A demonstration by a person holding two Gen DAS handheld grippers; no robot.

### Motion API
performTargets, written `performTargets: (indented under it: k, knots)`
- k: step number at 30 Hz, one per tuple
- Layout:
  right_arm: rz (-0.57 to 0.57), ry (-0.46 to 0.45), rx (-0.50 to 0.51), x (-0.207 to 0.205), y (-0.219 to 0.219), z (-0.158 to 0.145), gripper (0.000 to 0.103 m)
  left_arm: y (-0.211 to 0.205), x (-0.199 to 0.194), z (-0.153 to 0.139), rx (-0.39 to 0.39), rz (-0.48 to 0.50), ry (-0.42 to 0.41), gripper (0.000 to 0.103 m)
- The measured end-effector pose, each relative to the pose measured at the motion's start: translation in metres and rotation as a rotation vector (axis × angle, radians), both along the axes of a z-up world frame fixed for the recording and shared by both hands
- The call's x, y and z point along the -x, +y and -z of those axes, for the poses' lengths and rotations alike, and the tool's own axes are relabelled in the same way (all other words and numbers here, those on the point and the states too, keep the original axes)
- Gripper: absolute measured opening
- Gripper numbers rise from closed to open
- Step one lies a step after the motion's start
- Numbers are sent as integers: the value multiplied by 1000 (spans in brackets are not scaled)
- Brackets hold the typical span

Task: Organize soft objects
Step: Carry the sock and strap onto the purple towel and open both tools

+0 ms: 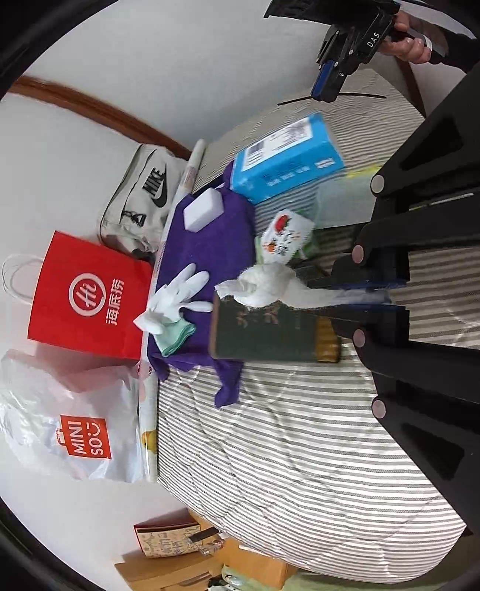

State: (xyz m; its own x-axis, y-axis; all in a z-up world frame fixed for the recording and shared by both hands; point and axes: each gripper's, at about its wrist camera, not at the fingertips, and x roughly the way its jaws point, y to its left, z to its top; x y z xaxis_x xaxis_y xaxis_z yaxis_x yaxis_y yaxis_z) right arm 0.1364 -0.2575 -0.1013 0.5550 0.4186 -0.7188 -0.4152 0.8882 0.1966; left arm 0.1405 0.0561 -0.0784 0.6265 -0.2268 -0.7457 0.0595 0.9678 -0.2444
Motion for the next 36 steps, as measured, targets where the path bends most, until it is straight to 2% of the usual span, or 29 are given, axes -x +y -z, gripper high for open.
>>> performTargets:
  k: [14,21,28,36]
  knots:
    - [51,-25,25,-108,18,-23,20,9,-76,-9,11,-21,24,6]
    - [93,-29,55,-170,23,-25,20,19,-117,-4,48,-33,36,6]
    - [48,9,93,-224,46,-8,20,24,-159,7,55,-46,80,6]
    - [-34,95,162,-260,76,27,20,20,-198,31,57,-41,159,6]
